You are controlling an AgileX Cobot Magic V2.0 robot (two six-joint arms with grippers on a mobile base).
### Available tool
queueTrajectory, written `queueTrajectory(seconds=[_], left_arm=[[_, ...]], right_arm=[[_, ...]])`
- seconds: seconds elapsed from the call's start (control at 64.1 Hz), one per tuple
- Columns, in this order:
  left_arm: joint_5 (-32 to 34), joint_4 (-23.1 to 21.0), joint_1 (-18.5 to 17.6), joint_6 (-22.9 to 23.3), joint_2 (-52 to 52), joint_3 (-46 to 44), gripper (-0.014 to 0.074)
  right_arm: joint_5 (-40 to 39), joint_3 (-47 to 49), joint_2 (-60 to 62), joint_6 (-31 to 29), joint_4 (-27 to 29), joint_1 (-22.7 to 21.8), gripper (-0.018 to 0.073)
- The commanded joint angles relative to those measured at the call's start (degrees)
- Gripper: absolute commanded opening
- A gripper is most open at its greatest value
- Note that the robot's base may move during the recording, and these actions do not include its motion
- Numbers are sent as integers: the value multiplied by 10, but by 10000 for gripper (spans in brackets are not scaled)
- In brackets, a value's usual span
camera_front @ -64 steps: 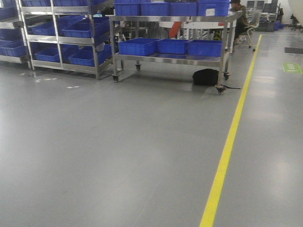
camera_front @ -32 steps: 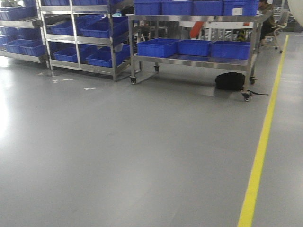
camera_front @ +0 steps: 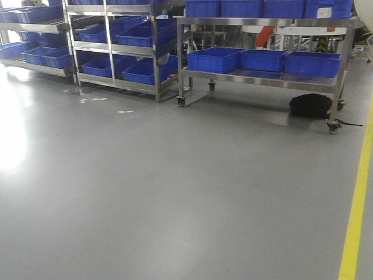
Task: Move white bin to right shelf second layer
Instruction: 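Drive past the blue crate shelves holding the white bin in the right gripper, then drive toward the windows carrying the white bin in the right gripper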
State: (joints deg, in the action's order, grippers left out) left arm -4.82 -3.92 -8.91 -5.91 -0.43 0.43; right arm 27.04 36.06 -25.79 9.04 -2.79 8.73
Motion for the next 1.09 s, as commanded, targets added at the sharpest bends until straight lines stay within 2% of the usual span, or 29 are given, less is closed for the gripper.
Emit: queueTrajectory(seconds=[0.0, 1.077], left_arm=[[48, -3, -2, 2, -8, 21, 85], [48, -3, -2, 2, -8, 21, 85]], right_arm=[[-61, 17, -2, 0, -1, -3, 57], [-57, 16, -2, 0, -1, -3, 57]])
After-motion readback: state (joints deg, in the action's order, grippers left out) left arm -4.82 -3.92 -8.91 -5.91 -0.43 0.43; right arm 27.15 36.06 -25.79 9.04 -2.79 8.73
